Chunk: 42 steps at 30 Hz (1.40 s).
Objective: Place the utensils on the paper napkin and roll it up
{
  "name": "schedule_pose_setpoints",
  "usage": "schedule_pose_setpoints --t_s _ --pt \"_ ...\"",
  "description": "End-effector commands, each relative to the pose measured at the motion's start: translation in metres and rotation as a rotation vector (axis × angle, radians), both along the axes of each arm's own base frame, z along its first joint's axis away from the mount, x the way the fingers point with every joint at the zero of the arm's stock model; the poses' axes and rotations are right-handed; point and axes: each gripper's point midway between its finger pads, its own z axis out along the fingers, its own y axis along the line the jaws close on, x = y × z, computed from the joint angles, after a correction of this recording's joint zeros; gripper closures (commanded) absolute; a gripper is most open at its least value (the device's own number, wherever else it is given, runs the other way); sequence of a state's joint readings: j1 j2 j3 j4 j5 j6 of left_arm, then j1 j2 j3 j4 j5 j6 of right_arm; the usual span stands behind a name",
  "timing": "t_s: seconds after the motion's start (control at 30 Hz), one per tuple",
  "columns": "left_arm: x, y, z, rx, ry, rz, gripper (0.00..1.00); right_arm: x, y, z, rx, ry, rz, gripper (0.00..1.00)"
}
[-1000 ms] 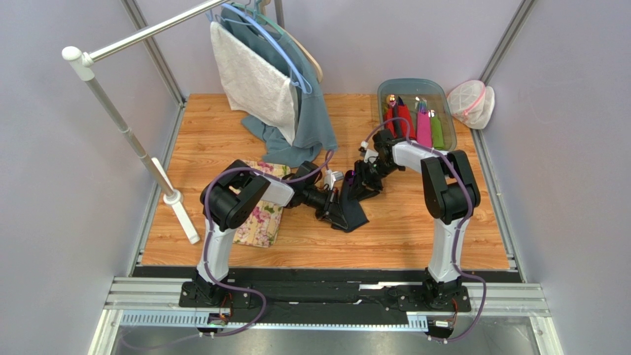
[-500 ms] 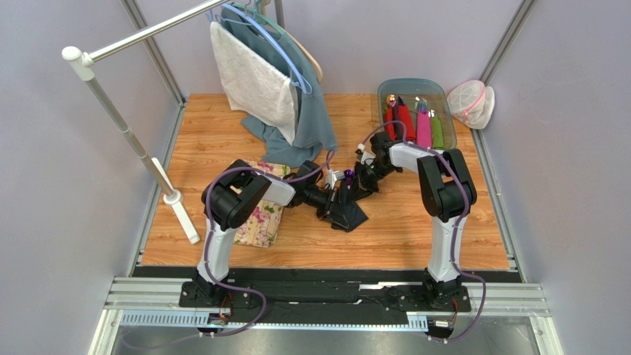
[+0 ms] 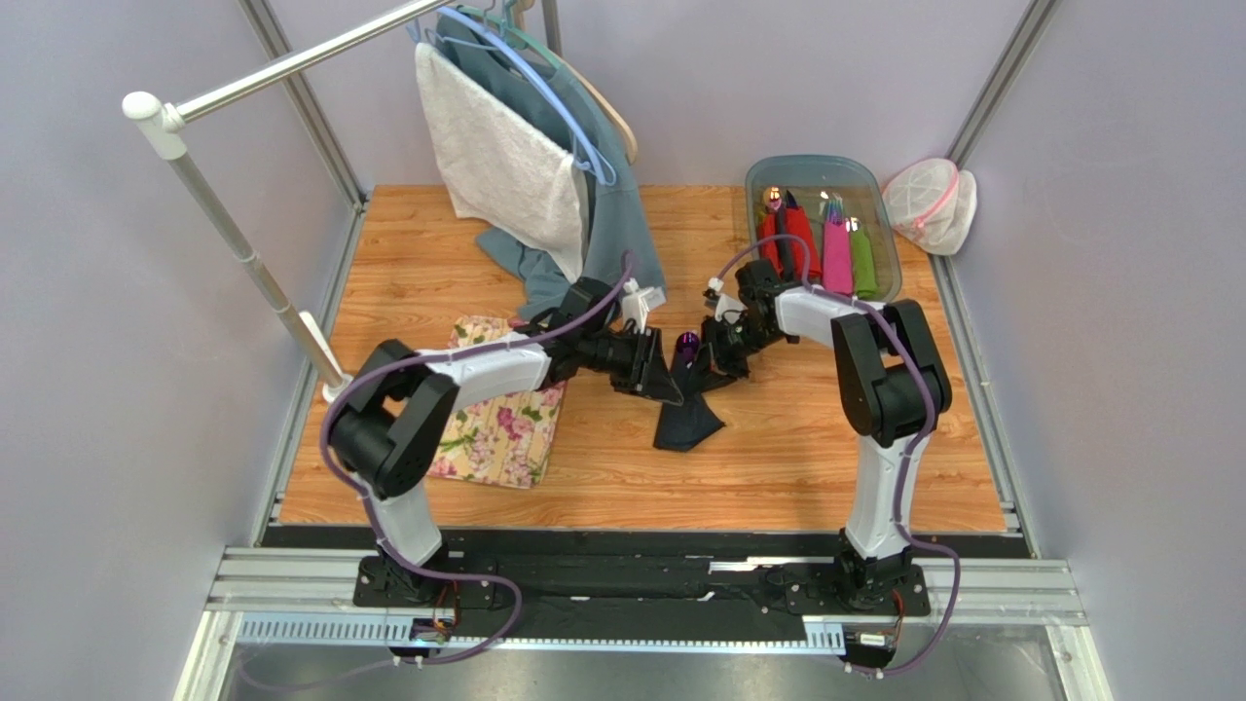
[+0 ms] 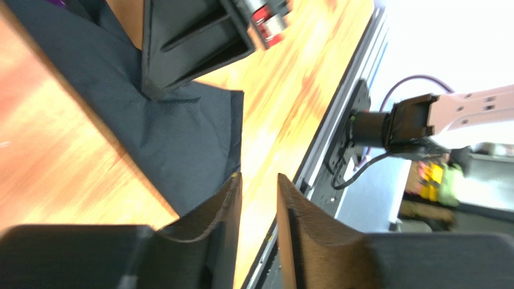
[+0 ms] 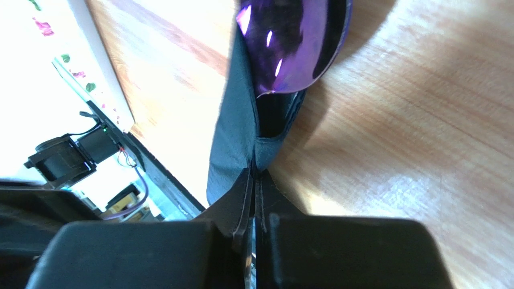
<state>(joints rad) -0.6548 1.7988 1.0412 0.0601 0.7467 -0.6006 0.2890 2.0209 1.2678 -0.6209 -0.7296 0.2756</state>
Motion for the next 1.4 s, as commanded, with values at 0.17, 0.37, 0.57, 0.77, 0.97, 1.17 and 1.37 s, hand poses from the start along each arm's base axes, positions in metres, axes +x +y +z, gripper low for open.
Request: schedule_pose_setpoints --t_s 0.17,0.37,0.57,0.77,0.97,1.17,1.37 --pt "0.033 0.045 0.057 0.116 -0.28 0.124 0.52 0.019 0.005 0.048 0.065 -0.217 0.026 1.0" --pt "0.062 0.064 0.089 0.141 -0.436 0.258 0.43 0.017 0.007 0.059 0.095 -0.242 0.044 1.0" --pt "0.085 0.074 0.135 0.016 -0.762 0.362 0.01 0.017 0.009 0.075 0.117 -0.287 0.068 1.0" --pt "0.085 0.087 0.146 -0.029 -0.748 0.316 0.01 0.015 0.011 0.098 0.153 -0.349 0.107 1.0" --pt "0.068 0.094 0.154 -0.177 -0.683 0.229 0.01 0.005 0.018 0.131 0.204 -0.409 0.19 1.0" --pt "0.034 0.09 0.166 -0.277 -0.73 0.103 0.06 -0.015 0.025 0.187 0.249 -0.55 0.312 1.0" --pt "0.003 0.093 0.171 -0.403 -0.66 0.081 0.08 -0.05 0.035 0.234 0.282 -0.696 0.427 1.0"
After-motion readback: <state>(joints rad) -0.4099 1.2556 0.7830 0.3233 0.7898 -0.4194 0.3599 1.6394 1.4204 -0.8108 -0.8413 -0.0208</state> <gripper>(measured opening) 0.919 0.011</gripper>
